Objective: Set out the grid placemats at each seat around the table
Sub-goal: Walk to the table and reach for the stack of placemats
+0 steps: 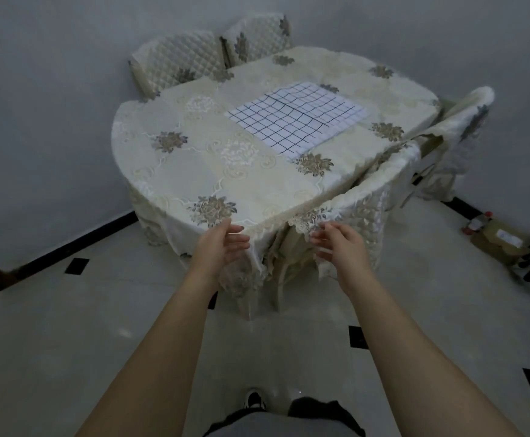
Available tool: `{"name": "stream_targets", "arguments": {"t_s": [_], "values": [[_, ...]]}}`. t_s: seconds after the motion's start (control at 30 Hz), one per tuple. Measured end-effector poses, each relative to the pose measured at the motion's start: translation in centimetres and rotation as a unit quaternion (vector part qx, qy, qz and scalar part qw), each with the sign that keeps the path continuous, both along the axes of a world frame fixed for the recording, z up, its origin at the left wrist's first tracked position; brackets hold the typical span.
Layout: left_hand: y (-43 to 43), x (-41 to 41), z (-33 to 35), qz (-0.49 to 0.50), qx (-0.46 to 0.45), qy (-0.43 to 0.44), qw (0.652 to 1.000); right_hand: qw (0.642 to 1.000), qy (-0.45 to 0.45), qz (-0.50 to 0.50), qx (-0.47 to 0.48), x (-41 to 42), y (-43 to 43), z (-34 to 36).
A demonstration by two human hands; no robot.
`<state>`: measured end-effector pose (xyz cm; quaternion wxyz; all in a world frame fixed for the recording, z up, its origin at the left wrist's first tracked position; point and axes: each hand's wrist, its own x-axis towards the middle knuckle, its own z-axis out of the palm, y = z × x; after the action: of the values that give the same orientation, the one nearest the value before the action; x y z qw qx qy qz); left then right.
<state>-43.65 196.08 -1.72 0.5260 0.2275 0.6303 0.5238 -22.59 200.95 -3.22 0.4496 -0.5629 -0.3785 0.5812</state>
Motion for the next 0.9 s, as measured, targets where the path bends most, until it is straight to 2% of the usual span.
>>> {"name": "stream_targets", "arguments": {"t_s": [0.37,0.63,0.9], "values": [[13.7,-1.7,1.3,0.006,0.03,0.017,0.999,0.999,0.028,-0.006,0.03,-1.8,14.1,2.7],[25.7,-1.8,1.6,0.031,0.032,0.008,0.999,0.999,0.032,0.013,0.021,-2.0,26.7,2.2],[32.8,-2.9,0.1,0.02,0.015,0.038,0.999,0.999,0.006,0.048,-0.007,-2.3,34.8,0.7]]}}
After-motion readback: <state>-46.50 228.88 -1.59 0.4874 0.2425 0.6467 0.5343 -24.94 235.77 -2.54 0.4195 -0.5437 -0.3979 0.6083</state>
